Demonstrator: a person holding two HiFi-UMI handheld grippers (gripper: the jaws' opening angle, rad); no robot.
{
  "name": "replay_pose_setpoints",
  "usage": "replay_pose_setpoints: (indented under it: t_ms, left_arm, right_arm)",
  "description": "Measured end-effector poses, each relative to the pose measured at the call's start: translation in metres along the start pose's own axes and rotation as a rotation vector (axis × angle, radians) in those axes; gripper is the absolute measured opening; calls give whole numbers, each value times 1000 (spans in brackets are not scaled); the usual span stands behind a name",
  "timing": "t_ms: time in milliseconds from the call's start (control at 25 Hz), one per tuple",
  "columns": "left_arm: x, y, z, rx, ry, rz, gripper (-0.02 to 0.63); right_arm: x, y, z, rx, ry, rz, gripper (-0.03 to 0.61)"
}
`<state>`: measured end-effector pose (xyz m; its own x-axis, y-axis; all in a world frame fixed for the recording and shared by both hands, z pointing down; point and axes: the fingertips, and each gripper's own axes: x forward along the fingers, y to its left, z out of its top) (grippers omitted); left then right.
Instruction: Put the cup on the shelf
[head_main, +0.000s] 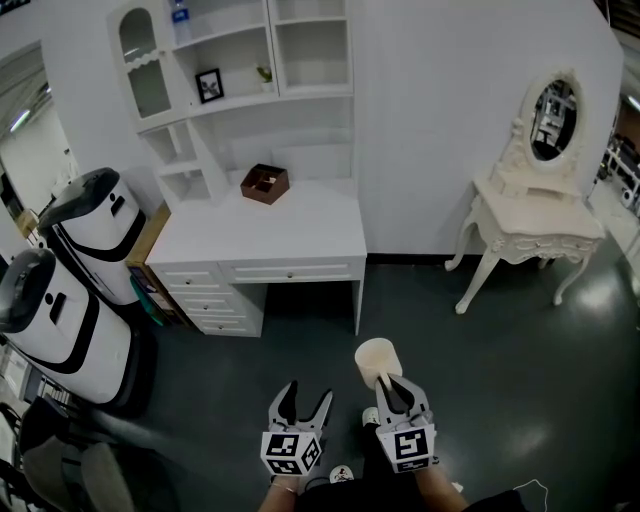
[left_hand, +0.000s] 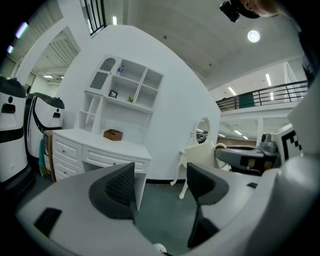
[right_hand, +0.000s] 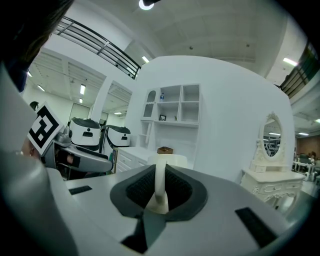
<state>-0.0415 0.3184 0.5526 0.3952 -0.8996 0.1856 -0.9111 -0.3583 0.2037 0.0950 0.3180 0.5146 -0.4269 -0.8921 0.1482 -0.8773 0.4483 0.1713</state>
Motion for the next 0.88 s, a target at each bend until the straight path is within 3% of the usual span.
replay_pose_setpoints:
  t_ms: [360,880]
  left_arm:
    - [58,25,8,4,-7,61,314]
    - [210,51,58,23,-54,150,314]
  right_arm:
    - [70,-26,-10,5,-2,89,49]
    - [211,-129,6,-41,-56,185,49]
